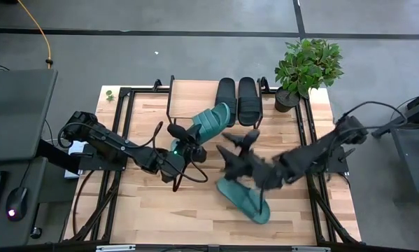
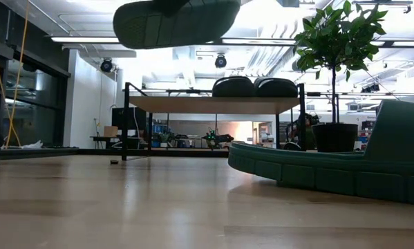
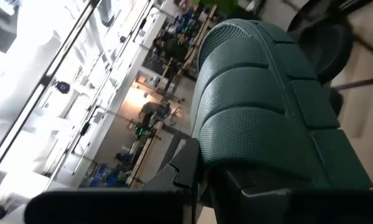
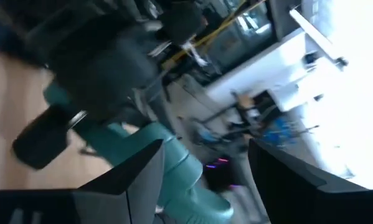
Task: Pick and place slides into the shelf
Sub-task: Put the left green slipper on the shelf
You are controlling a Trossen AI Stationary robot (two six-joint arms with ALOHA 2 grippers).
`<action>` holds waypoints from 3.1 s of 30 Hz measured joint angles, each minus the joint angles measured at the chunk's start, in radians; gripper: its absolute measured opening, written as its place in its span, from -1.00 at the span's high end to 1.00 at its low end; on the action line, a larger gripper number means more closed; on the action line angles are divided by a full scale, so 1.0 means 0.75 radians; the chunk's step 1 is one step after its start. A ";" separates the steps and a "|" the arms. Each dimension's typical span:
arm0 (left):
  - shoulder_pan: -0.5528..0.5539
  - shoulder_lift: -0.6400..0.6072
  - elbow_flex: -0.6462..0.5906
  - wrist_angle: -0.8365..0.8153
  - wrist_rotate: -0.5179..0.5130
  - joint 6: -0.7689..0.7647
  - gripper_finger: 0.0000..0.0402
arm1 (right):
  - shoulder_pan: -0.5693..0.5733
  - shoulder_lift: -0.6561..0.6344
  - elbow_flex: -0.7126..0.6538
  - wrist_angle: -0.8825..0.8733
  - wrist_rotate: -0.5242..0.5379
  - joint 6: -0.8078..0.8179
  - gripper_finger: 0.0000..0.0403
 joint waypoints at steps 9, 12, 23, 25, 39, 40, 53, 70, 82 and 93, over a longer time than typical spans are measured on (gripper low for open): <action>0.198 -0.020 -0.001 0.004 0.340 0.014 0.93 | -0.263 -0.273 0.001 -0.271 -0.343 0.382 -0.11; 0.291 -0.045 -0.002 -0.006 0.479 -0.030 0.97 | -0.341 -0.325 0.001 -0.316 -0.435 0.481 -0.11; 0.493 -0.102 -0.001 -0.155 0.638 -0.114 0.96 | -0.600 -0.372 0.001 -0.526 -0.642 0.791 -0.11; 0.529 -0.102 -0.001 -0.168 0.645 -0.086 0.98 | -0.654 -0.372 0.001 -0.522 -0.656 0.802 -0.11; 0.694 -0.111 -0.001 -0.125 0.656 0.046 0.98 | -1.135 -0.372 0.001 -0.320 -1.326 1.108 -0.11; 0.677 -0.119 -0.001 -0.126 0.629 0.046 0.98 | -1.165 -0.372 0.001 -0.313 -1.382 1.187 -0.11; 0.437 -0.185 0.151 -0.210 0.583 0.079 0.96 | -1.270 -0.370 0.001 -0.086 -1.797 2.079 -0.11; 0.427 -0.183 0.236 -0.470 0.500 0.105 0.98 | -1.243 -0.369 0.000 -0.325 -1.753 2.094 -0.11; 0.427 -0.185 0.236 -0.466 0.490 0.165 0.92 | -1.202 -0.355 0.000 -0.406 -1.657 2.078 -0.11; 0.426 -0.187 0.257 -0.442 0.492 0.166 0.89 | -1.188 -0.289 0.000 -0.408 -1.673 2.076 -0.11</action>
